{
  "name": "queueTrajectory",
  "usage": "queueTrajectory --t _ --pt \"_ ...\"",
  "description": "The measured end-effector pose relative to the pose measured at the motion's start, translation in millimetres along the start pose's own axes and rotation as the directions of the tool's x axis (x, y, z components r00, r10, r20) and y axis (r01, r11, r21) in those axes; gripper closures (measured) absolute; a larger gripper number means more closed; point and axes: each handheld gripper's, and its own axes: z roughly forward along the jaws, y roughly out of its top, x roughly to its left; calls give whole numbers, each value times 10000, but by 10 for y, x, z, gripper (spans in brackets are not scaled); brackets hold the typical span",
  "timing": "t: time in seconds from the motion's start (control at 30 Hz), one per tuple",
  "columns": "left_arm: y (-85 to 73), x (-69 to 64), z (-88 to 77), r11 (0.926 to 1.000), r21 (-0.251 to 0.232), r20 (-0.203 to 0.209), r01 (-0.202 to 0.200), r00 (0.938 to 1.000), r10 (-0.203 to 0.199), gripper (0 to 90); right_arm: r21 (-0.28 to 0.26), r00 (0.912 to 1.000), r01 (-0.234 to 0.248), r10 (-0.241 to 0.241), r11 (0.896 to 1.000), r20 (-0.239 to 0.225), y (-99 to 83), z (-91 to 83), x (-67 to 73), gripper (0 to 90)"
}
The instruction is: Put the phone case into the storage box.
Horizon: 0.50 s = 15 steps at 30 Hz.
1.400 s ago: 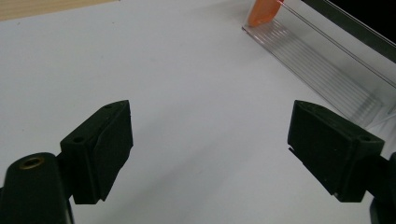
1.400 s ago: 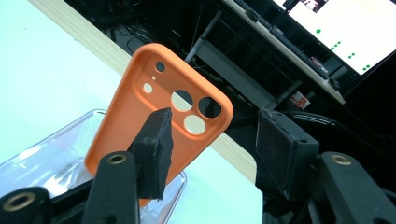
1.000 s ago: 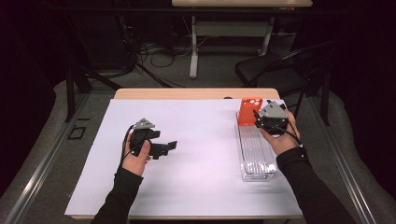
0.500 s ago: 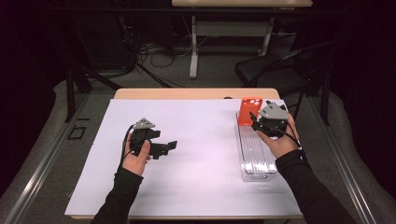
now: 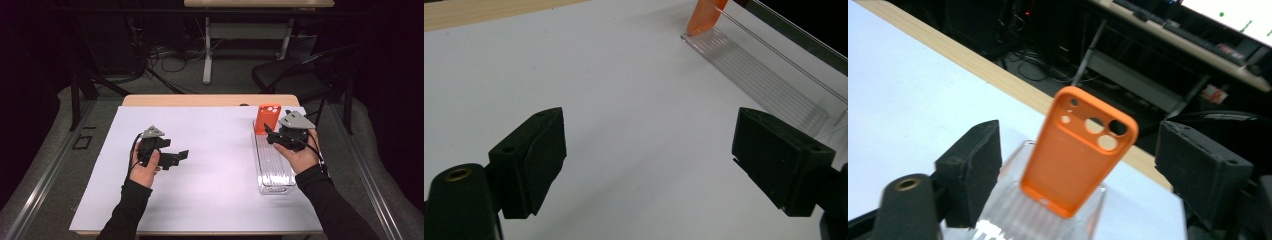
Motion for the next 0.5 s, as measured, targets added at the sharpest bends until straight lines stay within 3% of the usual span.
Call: queueTrajectory --t 0.2,0.43,0.5 --pt "6 5 -20 10000 -56 88 -51 9999 52 143 254 9914 -1013 1030 9945 -811 17 -104 44 139" --pt "15 6 -48 9998 -219 139 -19 9999 22 143 97 9740 -1809 1805 9834 -1368 29 -236 49 68" --pt "19 6 -60 9996 -277 118 42 9999 -39 143 123 9725 -1779 1777 9840 -1503 34 -264 57 16"
